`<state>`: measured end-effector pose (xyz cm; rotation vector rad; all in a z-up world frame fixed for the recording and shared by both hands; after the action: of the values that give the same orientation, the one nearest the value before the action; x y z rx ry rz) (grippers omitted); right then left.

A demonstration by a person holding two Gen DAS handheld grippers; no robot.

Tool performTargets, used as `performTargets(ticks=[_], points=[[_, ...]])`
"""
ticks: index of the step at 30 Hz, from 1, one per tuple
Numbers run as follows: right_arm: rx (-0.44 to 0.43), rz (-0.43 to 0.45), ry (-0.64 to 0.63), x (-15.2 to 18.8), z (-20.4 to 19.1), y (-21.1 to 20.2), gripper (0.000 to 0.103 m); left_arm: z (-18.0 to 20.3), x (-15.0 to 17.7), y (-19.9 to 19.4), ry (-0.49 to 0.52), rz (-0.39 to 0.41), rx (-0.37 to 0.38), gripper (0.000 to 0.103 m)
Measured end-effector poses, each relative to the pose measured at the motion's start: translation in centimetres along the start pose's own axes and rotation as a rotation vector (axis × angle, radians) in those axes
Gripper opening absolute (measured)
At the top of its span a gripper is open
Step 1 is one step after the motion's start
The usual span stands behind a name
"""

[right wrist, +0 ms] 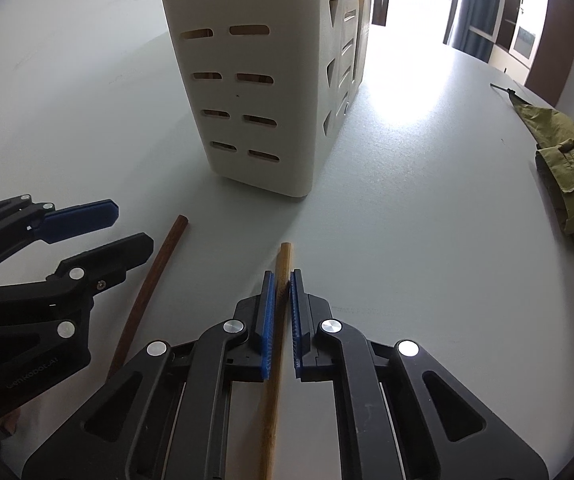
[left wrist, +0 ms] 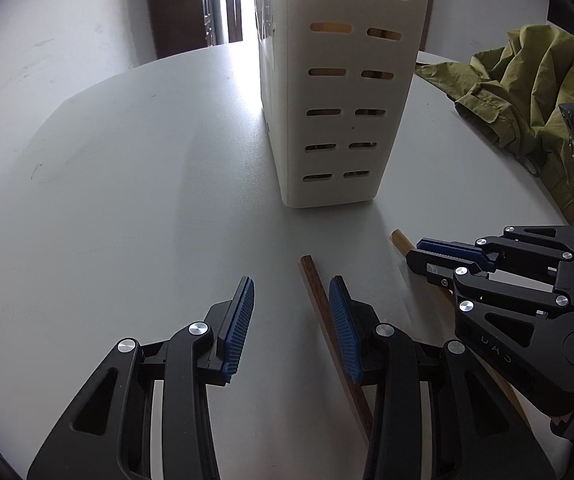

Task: Organize utensils
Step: 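Close the left gripper on a reddish-brown chopstick while the right gripper grasps a pale chopstick, then lift both held chopsticks and lower them upright into the white holder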

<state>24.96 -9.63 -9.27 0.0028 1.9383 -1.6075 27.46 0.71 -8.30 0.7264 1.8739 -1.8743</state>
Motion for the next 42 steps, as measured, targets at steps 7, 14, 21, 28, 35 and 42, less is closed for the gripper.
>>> performTargets(ticks=[7,14,21,28,35,42], points=[[0.0,-0.001,0.006,-1.0,1.5,0.7,0.008,0.1,-0.1,1.0,0.002,-0.037,0.017,0.039],[-0.019,-0.001,0.029,-1.4,2.6,1.1,0.008,0.3,0.0,1.7,-0.013,-0.062,0.024,0.031],[-0.001,0.012,0.037,-1.7,3.2,1.1,0.008,0.4,-0.3,1.9,0.013,-0.071,-0.025,0.009],[-0.003,0.059,0.02,-2.0,2.0,-0.3,0.008,0.0,-1.2,-0.1,0.007,-0.019,-0.024,0.007],[-0.015,0.189,0.039,-3.6,1.6,-4.3,0.007,-0.5,-3.5,-5.1,-0.03,0.11,0.015,0.007],[-0.072,0.308,0.057,-5.6,0.6,-8.5,0.007,-1.0,-5.3,-10.4,-0.067,0.258,0.047,0.006]])
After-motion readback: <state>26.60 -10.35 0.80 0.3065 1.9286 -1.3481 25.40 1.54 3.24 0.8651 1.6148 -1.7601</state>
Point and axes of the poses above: each gripper's, at about its wrist camera, not at the fingertips, and y roughly the way its jaws point, z to its right, x to its underside, the point moved 6 cm from there along y, roughly the way its jaws point, and after that the axes turned 1 degree about -x, right-handed, at the moved point
